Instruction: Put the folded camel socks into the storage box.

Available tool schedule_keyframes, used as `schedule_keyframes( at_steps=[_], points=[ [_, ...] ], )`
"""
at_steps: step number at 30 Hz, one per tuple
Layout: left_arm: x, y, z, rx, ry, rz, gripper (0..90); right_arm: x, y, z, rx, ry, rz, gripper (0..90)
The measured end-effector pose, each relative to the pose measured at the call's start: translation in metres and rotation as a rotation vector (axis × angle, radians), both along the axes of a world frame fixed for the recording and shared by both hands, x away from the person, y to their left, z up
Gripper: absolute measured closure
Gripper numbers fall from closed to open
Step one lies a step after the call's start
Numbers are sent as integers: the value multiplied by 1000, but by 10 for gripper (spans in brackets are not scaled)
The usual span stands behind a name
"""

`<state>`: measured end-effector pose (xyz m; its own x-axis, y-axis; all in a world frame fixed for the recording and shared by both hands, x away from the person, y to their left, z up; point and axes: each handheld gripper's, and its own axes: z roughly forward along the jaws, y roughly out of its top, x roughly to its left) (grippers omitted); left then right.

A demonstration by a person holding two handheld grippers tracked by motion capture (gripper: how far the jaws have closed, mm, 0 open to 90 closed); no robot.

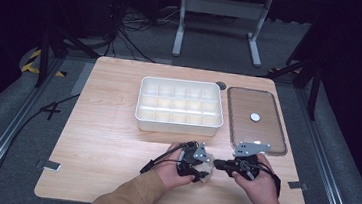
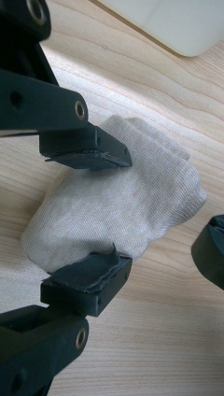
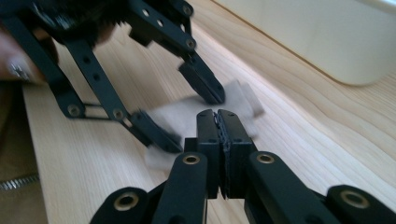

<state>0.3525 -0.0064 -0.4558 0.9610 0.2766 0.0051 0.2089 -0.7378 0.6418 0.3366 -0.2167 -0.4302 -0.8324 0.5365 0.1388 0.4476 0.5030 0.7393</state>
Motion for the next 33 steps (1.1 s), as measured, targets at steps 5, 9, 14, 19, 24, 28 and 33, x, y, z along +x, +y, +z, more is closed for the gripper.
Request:
schedule_keyframes(
  at_steps=[5, 9, 14, 19, 24, 28, 33],
  points=[
    [-2, 2, 1, -10, -9, -2, 426, 9, 18, -20, -78, 18, 15, 874],
    [-4, 9, 3, -47, 2, -15, 395, 13, 18, -25, -81, 34, 19, 878],
    [-3, 27, 9, -44, 9, 14, 430, 15, 17, -27, -81, 43, 24, 874],
    [-7, 19, -3, 25, 57, 8, 432, 17, 21, -24, -93, 16, 18, 834],
    [-9, 13, -7, 51, 53, 5, 435, 20, 20, -24, -96, 18, 2, 832],
    [-9, 12, -7, 42, 58, 9, 438, 19, 18, -18, -93, 29, -26, 787],
    [-11, 12, -6, 44, 70, 2, 433, 17, 17, -3, -99, 61, -54, 752]
  ],
)
